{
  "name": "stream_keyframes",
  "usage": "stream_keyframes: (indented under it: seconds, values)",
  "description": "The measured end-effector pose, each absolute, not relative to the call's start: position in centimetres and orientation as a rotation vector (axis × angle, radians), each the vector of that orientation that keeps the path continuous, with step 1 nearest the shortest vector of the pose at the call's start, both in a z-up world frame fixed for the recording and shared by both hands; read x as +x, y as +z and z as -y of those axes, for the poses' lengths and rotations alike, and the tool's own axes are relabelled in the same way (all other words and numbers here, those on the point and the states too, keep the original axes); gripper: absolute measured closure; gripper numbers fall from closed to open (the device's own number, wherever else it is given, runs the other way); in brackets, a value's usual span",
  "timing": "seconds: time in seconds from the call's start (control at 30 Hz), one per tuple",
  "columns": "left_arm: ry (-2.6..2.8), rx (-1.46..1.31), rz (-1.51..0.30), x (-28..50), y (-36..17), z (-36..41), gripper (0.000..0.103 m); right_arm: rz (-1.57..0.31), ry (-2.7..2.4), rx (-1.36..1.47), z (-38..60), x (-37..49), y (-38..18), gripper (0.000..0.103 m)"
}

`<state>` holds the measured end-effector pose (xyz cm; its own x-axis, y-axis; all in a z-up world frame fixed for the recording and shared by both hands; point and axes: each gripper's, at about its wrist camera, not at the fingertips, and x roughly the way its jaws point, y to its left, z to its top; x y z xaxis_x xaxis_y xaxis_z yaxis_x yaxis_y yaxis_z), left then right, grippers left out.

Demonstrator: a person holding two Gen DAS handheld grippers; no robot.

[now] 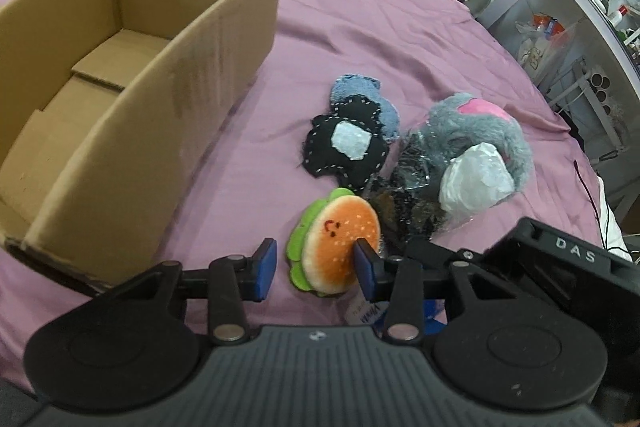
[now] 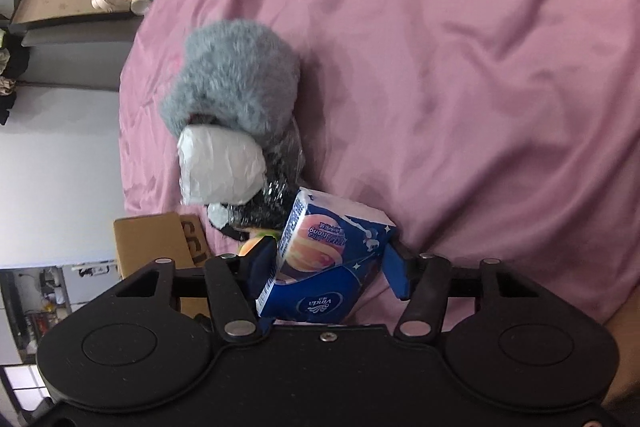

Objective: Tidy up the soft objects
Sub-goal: 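Grasp the blue milk carton with the right tool while the left tool grasps the burger plush, then carry the burger plush with the left tool into the cardboard box and release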

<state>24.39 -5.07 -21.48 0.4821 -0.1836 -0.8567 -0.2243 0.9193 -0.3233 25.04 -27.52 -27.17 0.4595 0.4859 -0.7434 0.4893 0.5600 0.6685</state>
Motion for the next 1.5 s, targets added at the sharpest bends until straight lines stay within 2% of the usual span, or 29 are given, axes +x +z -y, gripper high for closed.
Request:
stream_keyframes:
  seconds: [0.3,0.4,0.47,1.07,1.5]
  values:
    - [0.025,-0.413,-1.082,25.0,-22.7,6.5,0.062,-1.097,-0.033,0.956,28.2,24.8,-26.2,0.047]
    - [0.017,-0.424,-1.083,24.6,-22.3,6.5,0.077,-1.077,-0.02,0.939,28.2,24.6,-25.6,0.047]
    - [0.028,-0.419,-1.078,24.4,-21.7,6.3,0.08,-1.064,-0.006,0.933,28.1,24.5,-25.2,0.047]
    - [0.057,-0.372,-0.928,21.0,-13.5,3.6,0.08,-0.876,0.247,0.77,26.3,23.4,-19.8,0.048]
    - [0.088,-0.346,-0.88,20.0,-10.7,0.8,0.08,-0.755,0.392,0.616,23.2,23.0,-16.9,0.047]
